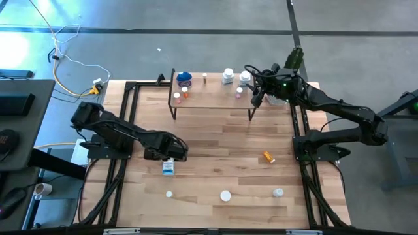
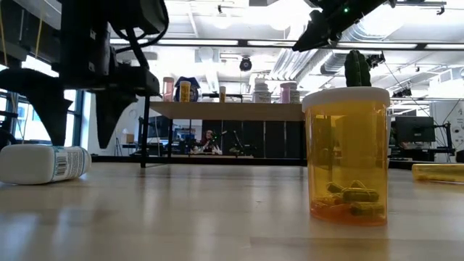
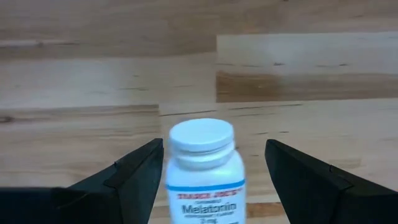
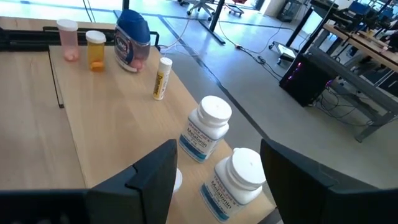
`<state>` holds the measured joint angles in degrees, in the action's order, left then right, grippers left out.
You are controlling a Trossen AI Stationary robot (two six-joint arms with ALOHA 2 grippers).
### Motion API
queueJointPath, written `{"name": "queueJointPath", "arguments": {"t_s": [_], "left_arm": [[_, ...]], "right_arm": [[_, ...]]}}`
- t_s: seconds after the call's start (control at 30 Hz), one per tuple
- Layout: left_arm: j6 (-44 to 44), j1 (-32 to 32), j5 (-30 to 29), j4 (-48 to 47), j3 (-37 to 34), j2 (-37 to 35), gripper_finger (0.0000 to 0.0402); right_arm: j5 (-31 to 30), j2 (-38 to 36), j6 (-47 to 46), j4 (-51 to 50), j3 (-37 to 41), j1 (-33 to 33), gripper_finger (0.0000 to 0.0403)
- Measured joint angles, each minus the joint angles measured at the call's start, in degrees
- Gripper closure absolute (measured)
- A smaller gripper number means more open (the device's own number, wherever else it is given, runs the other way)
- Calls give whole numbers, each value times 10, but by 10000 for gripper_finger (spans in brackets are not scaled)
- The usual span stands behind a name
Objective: Pick and place medicine bottles onto shelf by color
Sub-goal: Put the white pill bottle on the shelf
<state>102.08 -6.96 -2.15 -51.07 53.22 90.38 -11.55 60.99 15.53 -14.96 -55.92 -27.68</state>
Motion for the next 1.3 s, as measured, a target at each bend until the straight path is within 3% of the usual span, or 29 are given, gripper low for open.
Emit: {"name": "queueJointPath", "arguments": {"t_s": [0.47, 0.9, 1.07, 1.3], "left_arm": [[6, 0, 40, 38, 1, 78, 138], [-33, 2, 46, 67, 1, 80, 240], [-37, 2, 3, 84, 4, 66, 235], [-50, 3, -124, 94, 34, 40, 234]], "right_arm": [[1, 0, 13, 1, 0, 0, 181], [2, 0, 17, 23, 0, 0, 181], [2, 0, 17, 33, 0, 0, 181], [2, 0, 15, 35, 0, 0, 181]]}}
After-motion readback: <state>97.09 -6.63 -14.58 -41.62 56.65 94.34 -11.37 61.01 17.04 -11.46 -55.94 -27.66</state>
